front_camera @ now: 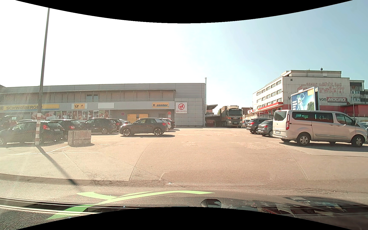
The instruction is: Follow the waypoints while adhering to traffic rules and regulations
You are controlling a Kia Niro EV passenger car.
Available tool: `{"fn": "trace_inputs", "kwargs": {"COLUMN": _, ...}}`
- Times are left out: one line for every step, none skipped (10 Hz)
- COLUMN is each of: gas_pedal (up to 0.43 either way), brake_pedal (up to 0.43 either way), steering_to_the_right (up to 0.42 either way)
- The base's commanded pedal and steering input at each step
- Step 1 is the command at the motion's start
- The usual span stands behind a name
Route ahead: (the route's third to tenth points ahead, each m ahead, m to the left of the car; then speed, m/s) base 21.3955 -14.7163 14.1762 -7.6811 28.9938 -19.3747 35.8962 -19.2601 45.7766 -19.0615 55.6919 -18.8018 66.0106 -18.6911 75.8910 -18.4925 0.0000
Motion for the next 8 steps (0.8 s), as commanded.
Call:
{"fn": "trace_inputs", "kwargs": {"gas_pedal": 0.0, "brake_pedal": 0.421, "steering_to_the_right": -0.055}}
{"fn": "trace_inputs", "kwargs": {"gas_pedal": 0.0, "brake_pedal": 0.421, "steering_to_the_right": -0.056}}
{"fn": "trace_inputs", "kwargs": {"gas_pedal": 0.0, "brake_pedal": 0.421, "steering_to_the_right": -0.055}}
{"fn": "trace_inputs", "kwargs": {"gas_pedal": 0.0, "brake_pedal": 0.421, "steering_to_the_right": -0.056}}
{"fn": "trace_inputs", "kwargs": {"gas_pedal": 0.0, "brake_pedal": 0.421, "steering_to_the_right": -0.056}}
{"fn": "trace_inputs", "kwargs": {"gas_pedal": 0.0, "brake_pedal": 0.421, "steering_to_the_right": -0.055}}
{"fn": "trace_inputs", "kwargs": {"gas_pedal": 0.0, "brake_pedal": 0.421, "steering_to_the_right": -0.056}}
{"fn": "trace_inputs", "kwargs": {"gas_pedal": 0.0, "brake_pedal": 0.421, "steering_to_the_right": -0.055}}
